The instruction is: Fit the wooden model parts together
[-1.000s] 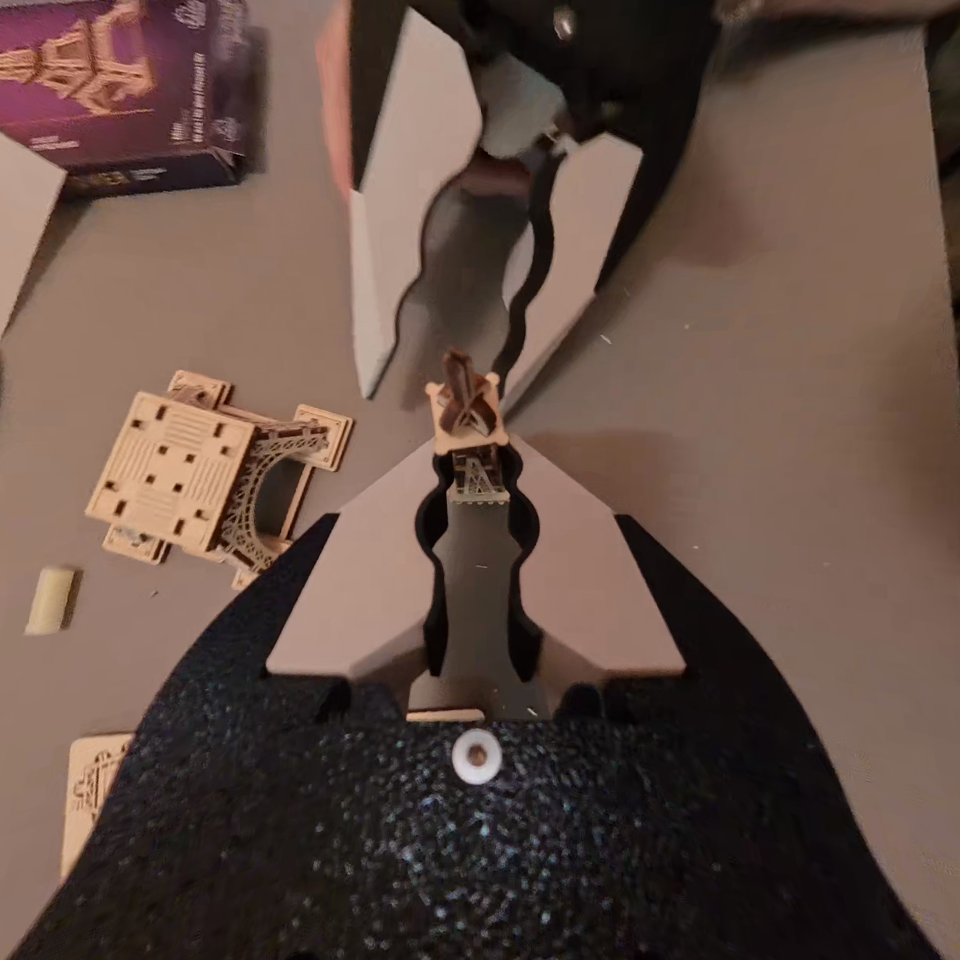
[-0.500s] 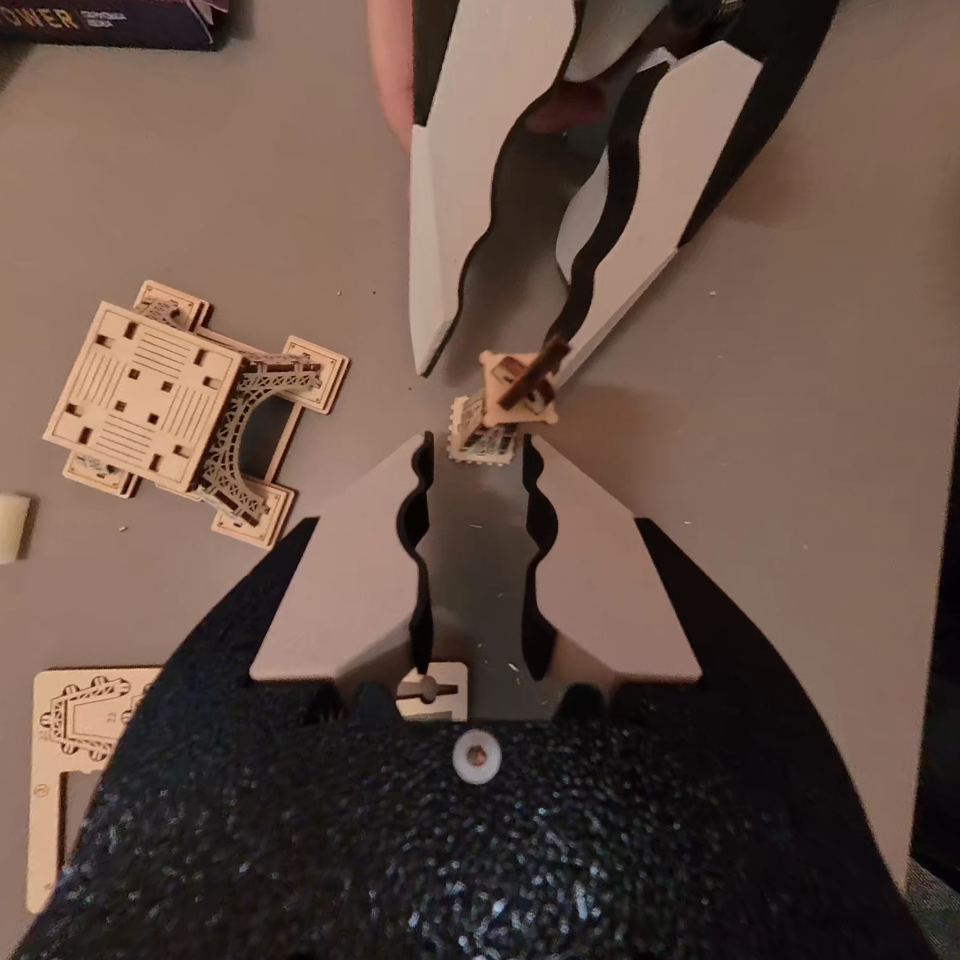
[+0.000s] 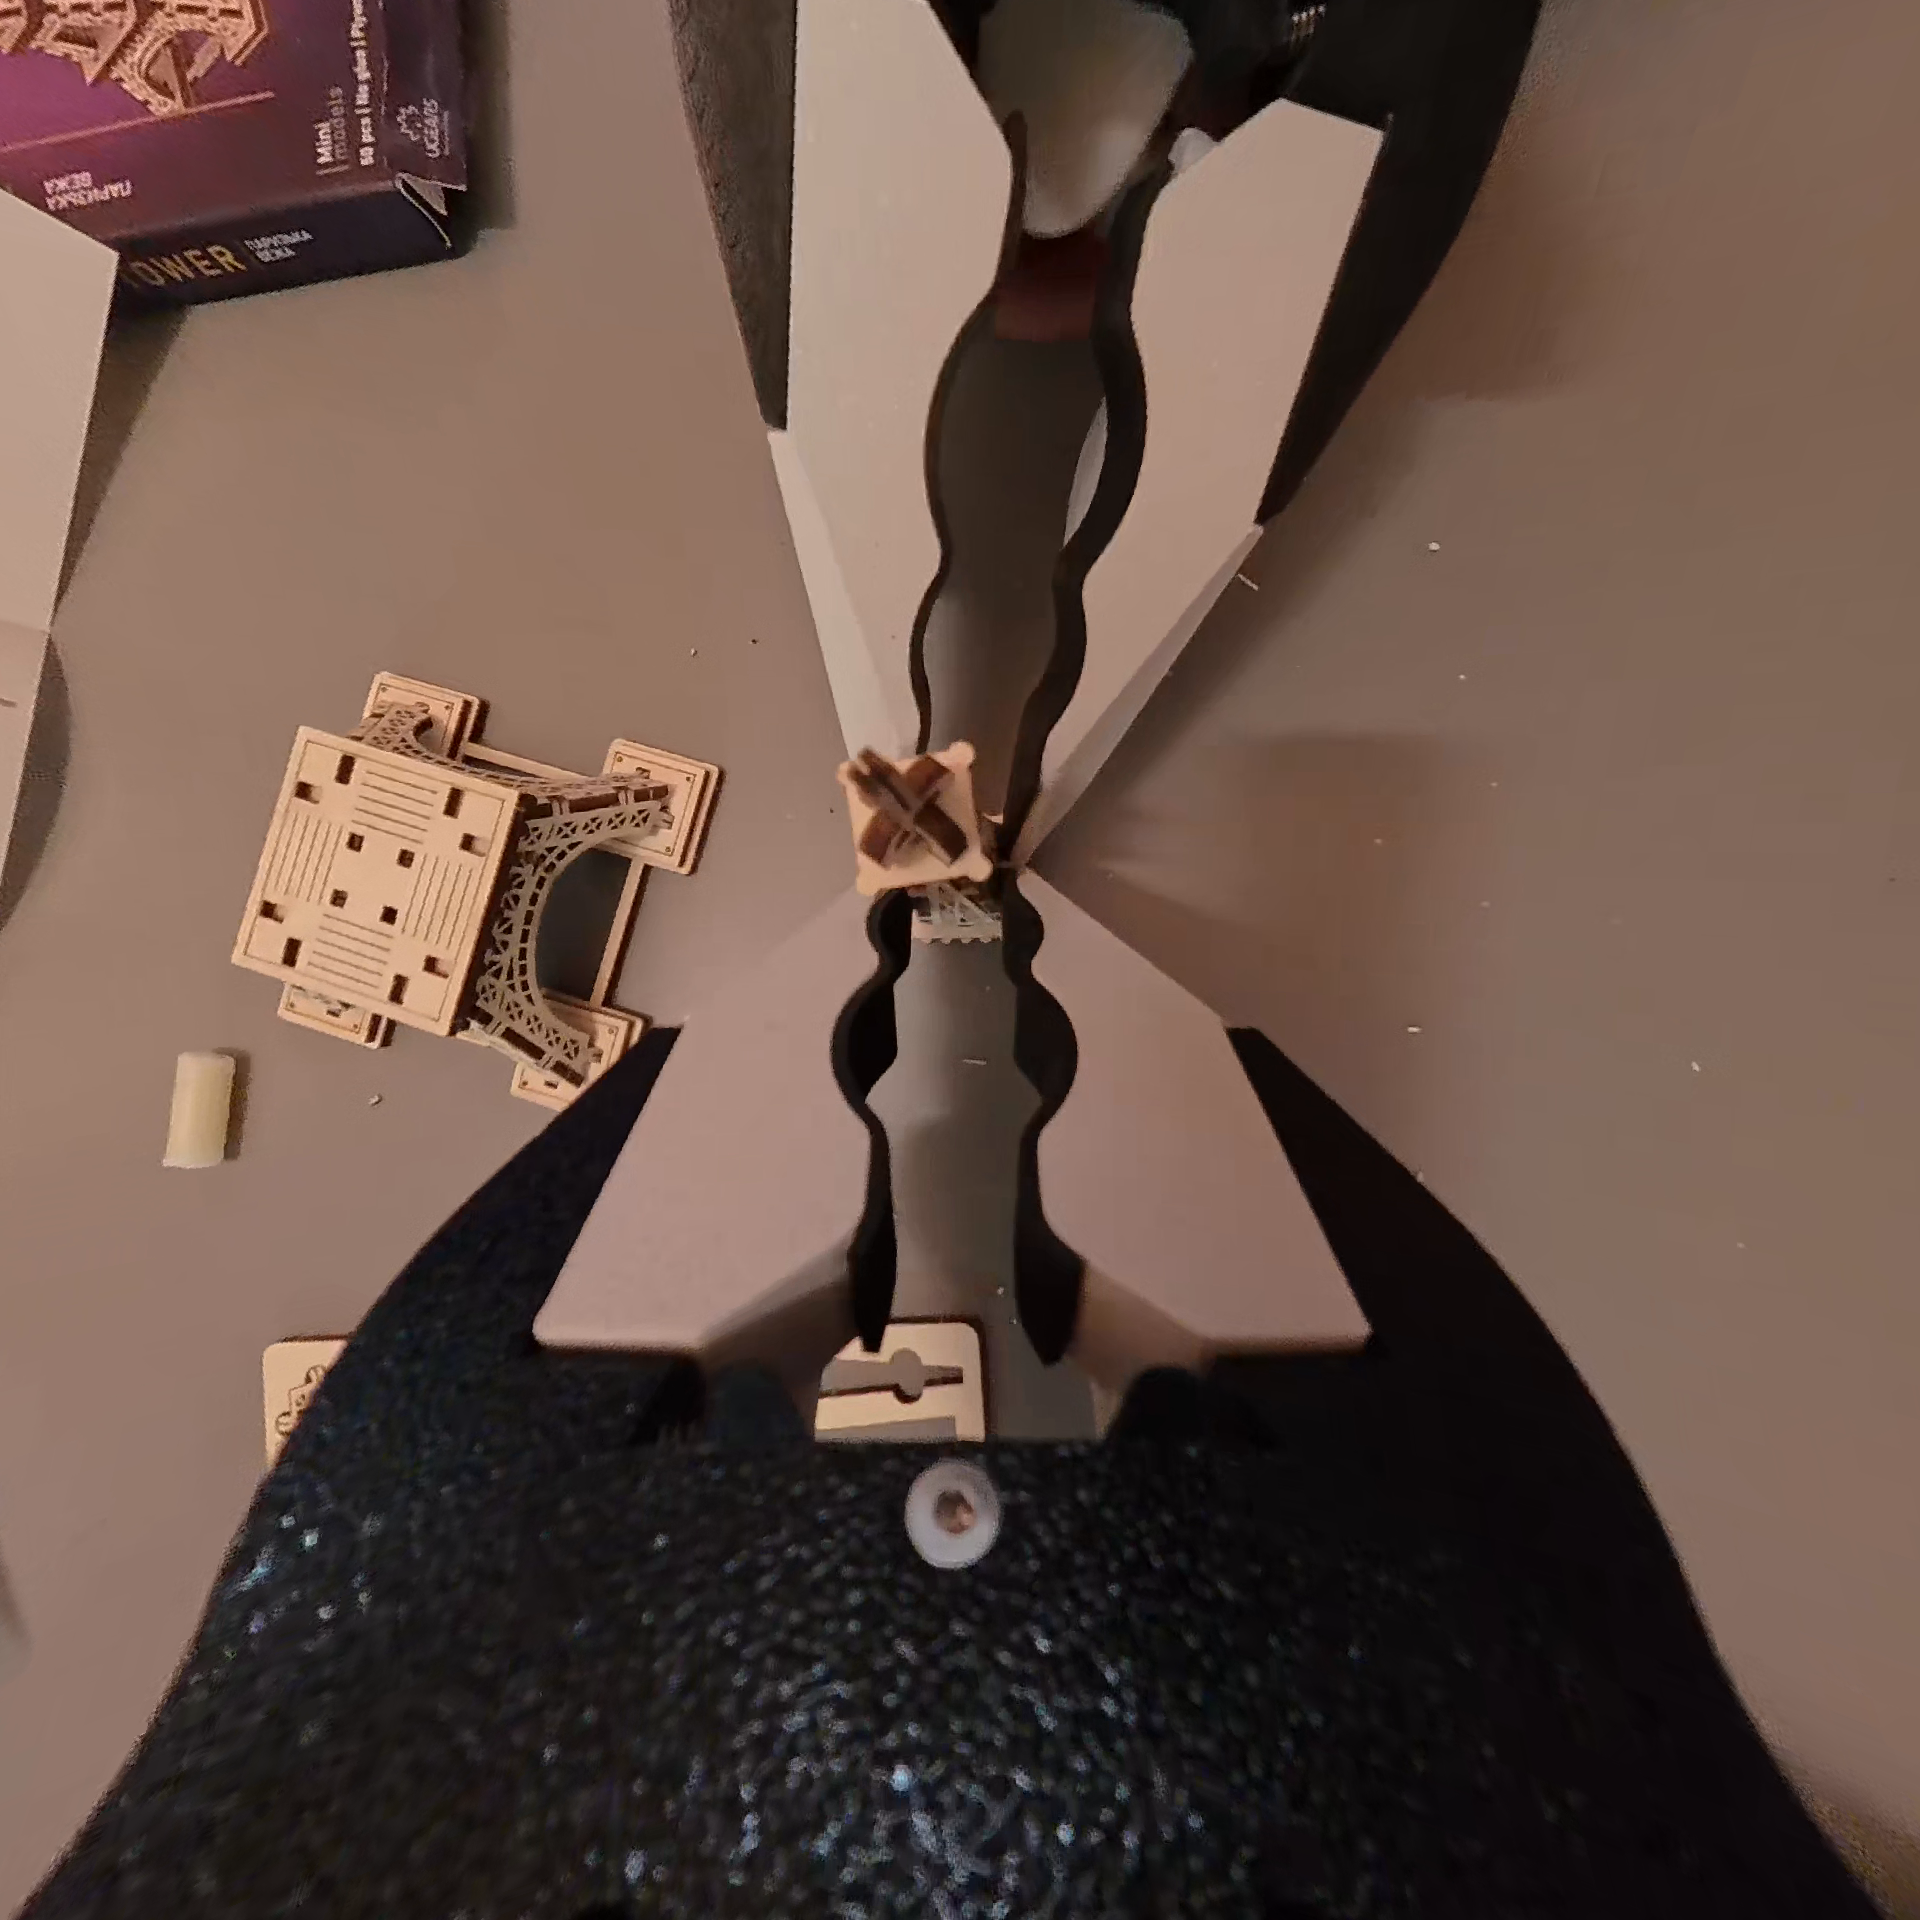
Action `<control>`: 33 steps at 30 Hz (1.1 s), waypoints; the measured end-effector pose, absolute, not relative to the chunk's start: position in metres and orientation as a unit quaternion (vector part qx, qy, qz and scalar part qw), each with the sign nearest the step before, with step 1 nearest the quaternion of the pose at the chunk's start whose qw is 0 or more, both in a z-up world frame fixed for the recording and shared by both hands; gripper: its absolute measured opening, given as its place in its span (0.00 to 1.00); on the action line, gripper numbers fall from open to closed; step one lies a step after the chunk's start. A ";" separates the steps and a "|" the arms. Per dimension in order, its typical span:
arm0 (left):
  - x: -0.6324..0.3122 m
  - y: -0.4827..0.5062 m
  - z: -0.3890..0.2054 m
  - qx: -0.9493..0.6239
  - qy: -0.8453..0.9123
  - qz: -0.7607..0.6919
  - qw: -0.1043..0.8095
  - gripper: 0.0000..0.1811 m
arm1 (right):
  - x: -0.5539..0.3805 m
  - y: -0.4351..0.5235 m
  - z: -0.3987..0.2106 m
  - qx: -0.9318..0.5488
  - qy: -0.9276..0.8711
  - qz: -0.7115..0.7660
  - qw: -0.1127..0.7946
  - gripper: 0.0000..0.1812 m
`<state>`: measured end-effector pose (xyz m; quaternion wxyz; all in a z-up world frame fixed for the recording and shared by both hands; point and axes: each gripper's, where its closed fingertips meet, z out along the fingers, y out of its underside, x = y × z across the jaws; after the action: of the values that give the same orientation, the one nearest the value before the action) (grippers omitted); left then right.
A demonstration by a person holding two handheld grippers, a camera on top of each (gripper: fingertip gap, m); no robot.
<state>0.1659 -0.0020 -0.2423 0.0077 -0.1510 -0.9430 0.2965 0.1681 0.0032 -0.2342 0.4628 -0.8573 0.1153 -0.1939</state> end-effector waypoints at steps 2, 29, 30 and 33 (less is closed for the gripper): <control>0.166 -0.002 -0.243 -0.148 -0.943 0.296 0.011 0.08 | 0.169 0.003 -0.234 -0.858 0.115 -0.191 0.463 0.08; 0.169 -0.009 -0.237 -0.163 -0.926 0.341 0.010 0.08 | 0.171 -0.003 -0.235 -0.858 0.116 -0.200 0.459 0.08; 0.169 -0.009 -0.237 -0.163 -0.927 0.339 0.009 0.07 | 0.171 -0.003 -0.236 -0.859 0.115 -0.201 0.456 0.08; 0.170 -0.009 -0.237 -0.158 -0.932 0.327 0.006 0.07 | 0.171 -0.004 -0.237 -0.866 0.116 -0.194 0.445 0.08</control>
<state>0.1697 -0.0095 -0.2368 0.0057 -0.1584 -0.9317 0.3269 0.1713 -0.0037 -0.2369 0.4453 -0.8663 0.1165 -0.1942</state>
